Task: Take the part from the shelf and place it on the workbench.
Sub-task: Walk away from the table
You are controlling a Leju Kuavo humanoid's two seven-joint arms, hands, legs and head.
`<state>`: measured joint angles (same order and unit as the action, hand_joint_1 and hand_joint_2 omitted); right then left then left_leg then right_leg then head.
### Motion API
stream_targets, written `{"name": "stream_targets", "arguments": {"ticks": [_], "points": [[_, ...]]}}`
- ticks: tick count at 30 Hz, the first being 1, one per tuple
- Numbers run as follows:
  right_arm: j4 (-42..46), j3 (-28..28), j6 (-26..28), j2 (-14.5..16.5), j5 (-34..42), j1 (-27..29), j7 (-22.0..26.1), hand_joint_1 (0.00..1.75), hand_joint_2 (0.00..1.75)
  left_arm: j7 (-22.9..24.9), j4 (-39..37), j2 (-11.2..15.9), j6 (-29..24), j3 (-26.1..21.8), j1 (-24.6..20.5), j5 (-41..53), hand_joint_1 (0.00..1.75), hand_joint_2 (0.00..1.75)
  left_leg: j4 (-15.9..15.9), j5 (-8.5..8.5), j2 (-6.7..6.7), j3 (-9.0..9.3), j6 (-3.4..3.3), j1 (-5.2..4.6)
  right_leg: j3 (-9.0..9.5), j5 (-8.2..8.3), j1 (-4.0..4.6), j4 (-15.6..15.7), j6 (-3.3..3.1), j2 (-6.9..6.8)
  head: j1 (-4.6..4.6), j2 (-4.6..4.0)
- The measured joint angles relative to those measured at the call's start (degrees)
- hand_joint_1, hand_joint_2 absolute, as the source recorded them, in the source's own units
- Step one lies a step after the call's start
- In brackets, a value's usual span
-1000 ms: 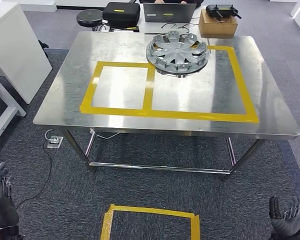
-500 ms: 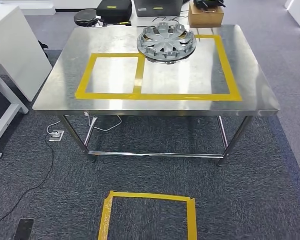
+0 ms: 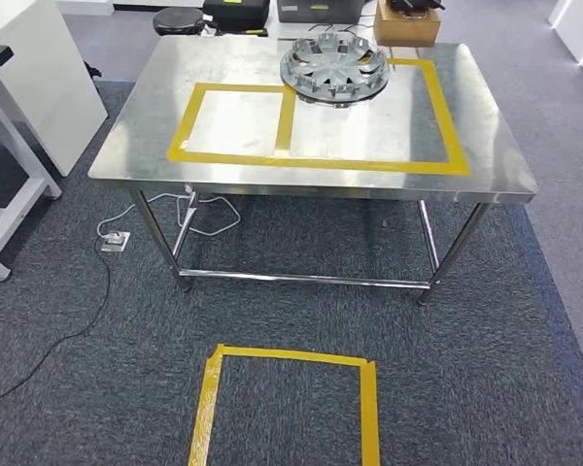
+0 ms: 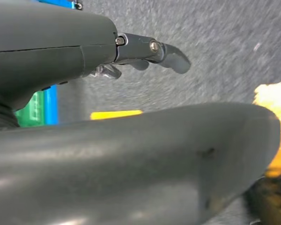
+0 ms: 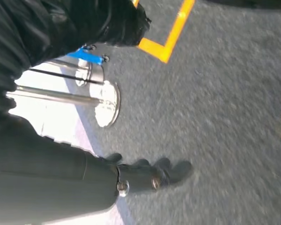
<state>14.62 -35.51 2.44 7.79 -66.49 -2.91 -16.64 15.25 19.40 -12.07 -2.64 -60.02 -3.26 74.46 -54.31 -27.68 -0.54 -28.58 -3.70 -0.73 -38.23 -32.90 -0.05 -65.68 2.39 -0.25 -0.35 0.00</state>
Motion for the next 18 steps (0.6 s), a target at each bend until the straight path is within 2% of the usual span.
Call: {"name": "stream_targets", "arguments": {"ticks": [1, 2, 3, 4, 5, 6, 7, 8, 9, 10, 11, 12, 13, 14, 15, 16, 17, 18], "points": [[-0.1, 0.0, 0.4, 0.0, 0.2, 0.0, 0.2, 0.0, 0.0, 0.8, -0.5, 0.0, -0.2, 0.0, -0.1, 0.4, 0.0, 0.0, -0.1, 0.8, -0.05, -1.03, -0.06, -0.01, -0.65, -2.27, -0.06, -3.9, 0.22, 0.06, 0.14, 0.0], [-0.2, 0.0, 0.8, 0.0, 0.2, 0.0, 0.4, 0.0, 0.0, 1.4, -1.0, 0.0, -0.2, 0.0, -0.1, 0.7, 0.0, 0.0, -0.3, 1.57, -0.11, -2.13, -0.02, -0.01, -0.72, -2.98, -0.07, -6.9, 0.39, 0.08, 0.19, 0.0], [-0.2, 0.0, 1.0, 0.0, 0.1, 0.0, 0.6, 0.0, 0.0, 1.7, -1.3, 0.0, -0.2, 0.0, -0.1, 0.7, 0.0, 0.0, -0.5, 2.29, -0.18, -3.25, 0.06, -0.01, -0.09, -2.15, -0.09, -8.3, 0.49, 0.08, 0.22, 0.0], [-0.3, 0.0, 1.2, 0.0, 0.0, 0.0, 0.9, 0.0, 0.0, 1.6, -1.7, 0.0, -0.1, 0.0, -0.2, 0.6, 0.0, 0.0, -0.8, 2.97, -0.24, -4.42, 0.17, -0.01, 1.47, -0.32, -0.11, -7.8, 0.5, 0.08, 0.25, 0.0], [-0.3, 0.0, 1.3, 0.0, -0.2, 0.0, 1.1, 0.0, 0.0, 1.4, -1.9, 0.0, 0.0, 0.0, -0.2, 0.5, 0.0, 0.0, -1.2, 3.6, -0.27, -5.49, 0.31, -0.01, 4.11, 1.4, -0.13, -5.3, 0.42, 0.08, 0.25, 0.0], [-0.3, 0.0, 1.4, 0.0, -0.3, -0.1, 1.2, 0.0, 0.0, 1.2, -2.1, 0.1, 0.1, 0.0, -0.3, 0.4, 0.0, 0.0, -1.6, 4.16, -0.25, -6.43, 0.51, -0.06, 7.64, 2.12, -0.1, -1.1, 0.27, 0.08, 0.26, 0.0], [-0.3, 0.0, 1.4, 0.0, -0.4, -0.2, 1.3, 0.0, 0.0, 1.1, -2.3, 0.1, 0.2, 0.0, -0.4, 0.3, 0.0, 0.0, -2.1, 4.71, -0.23, -7.22, 0.73, -0.15, 11.37, 1.78, -0.06, 4.0, 0.03, 0.09, 0.28, 0.0], [-0.3, 0.0, 1.4, 0.0, -0.4, -0.3, 1.4, 0.0, 0.0, 1.0, -2.5, 0.1, 0.2, -0.1, -0.5, 0.3, 0.0, 0.0, -2.4, 5.29, -0.22, -7.78, 0.99, -0.22, 14.12, 0.85, 0.03, 8.2, -0.28, 0.14, 0.27, 0.0], [-0.3, 0.1, 1.4, 0.0, -0.5, -0.3, 1.4, 0.0, 0.0, 1.0, -2.7, 0.1, 0.3, -0.1, -0.5, 0.3, 0.0, 0.0, -2.6, 5.88, -0.25, -8.19, 1.26, -0.25, 15.69, 0.0, 0.15, 10.9, -0.61, 0.19, 0.32, 0.0], [-0.4, 0.0, 1.4, 0.0, -0.5, -0.3, 1.4, 0.0, 0.0, 1.1, -2.8, 0.1, 0.3, -0.1, -0.5, 0.2, 0.0, 0.0, -2.6, 6.55, -0.27, -8.47, 1.53, -0.25, 15.97, -0.19, 0.23, 12.1, -0.99, 0.22, 0.32, 0.0], [-0.5, 0.0, 1.4, 0.0, -0.6, -0.3, 1.4, 0.0, 0.0, 1.4, -3.0, 0.2, 0.3, -0.2, -0.6, 0.2, 0.0, 0.0, -2.6, 6.84, -0.19, -8.72, 1.85, -0.19, 15.42, 0.2, 0.16, 12.0, -1.36, 0.11, 0.39, 0.0], [-0.6, 0.0, 1.4, 0.0, -0.7, -0.2, 1.4, 0.0, 0.0, 1.7, -3.1, 0.3, 0.2, -0.3, -0.5, 0.1, 0.0, 0.0, -2.9, 6.19, -0.08, -9.0, 2.24, -0.12, 14.88, 0.78, 0.06, 12.0, -1.76, -0.02, 0.42, 0.0], [-0.6, 0.0, 1.4, 0.0, -1.0, -0.1, 1.2, 0.0, 0.0, 1.9, -3.2, 0.4, 0.2, -0.5, -0.5, 0.0, 0.0, 0.0, -4.2, 4.35, 0.05, -9.43, 2.67, 0.01, 14.24, 1.38, -0.07, 12.0, -2.2, -0.16, 0.32, 0.0], [-0.7, 0.0, 1.5, 0.0, -1.3, -0.1, 1.0, 0.0, 0.0, 1.8, -3.4, 0.5, 0.1, -0.6, -0.4, 0.0, 0.0, 0.0, -6.7, 1.58, 0.16, -10.03, 3.09, 0.21, 13.54, 1.95, -0.19, 12.0, -2.54, -0.29, 0.22, 0.0], [-0.7, 0.0, 1.5, -0.1, -1.6, 0.0, 0.8, 0.0, 0.0, 1.5, -3.5, 0.5, 0.0, -0.7, -0.4, 0.0, 0.0, 0.0, -10.2, -1.49, 0.19, -10.72, 3.49, 0.42, 12.83, 2.48, -0.17, 12.0, -2.79, -0.33, 0.06, 0.0], [-0.7, 0.0, 1.4, -0.1, -1.7, 0.0, 0.6, 0.0, 0.0, 1.1, -3.6, 0.6, 0.0, -0.8, -0.4, 0.0, 0.0, 0.0, -14.2, -3.85, 0.19, -11.38, 3.81, 0.67, 12.09, 2.99, -0.17, 12.0, -2.89, -0.36, -0.03, 0.0], [-0.7, 0.0, 1.3, -0.1, -1.6, 0.1, 0.6, 0.0, 0.0, 0.7, -3.7, 0.7, 0.0, -0.9, -0.4, 0.2, 0.0, 0.0, -17.5, -4.86, 0.19, -11.7, 4.04, 0.85, 11.38, 3.52, -0.16, 11.9, -2.82, -0.28, -0.06, 0.0], [-0.7, -0.2, 1.2, -0.1, -1.3, 0.1, 0.6, 0.0, 0.0, 0.5, -3.8, 0.8, 0.0, -0.9, -0.4, 0.3, 0.0, 0.0, -19.3, -4.61, 0.21, -11.44, 4.19, 1.0, 10.78, 4.02, -0.18, 11.7, -2.68, -0.15, -0.05, 0.0]]}}
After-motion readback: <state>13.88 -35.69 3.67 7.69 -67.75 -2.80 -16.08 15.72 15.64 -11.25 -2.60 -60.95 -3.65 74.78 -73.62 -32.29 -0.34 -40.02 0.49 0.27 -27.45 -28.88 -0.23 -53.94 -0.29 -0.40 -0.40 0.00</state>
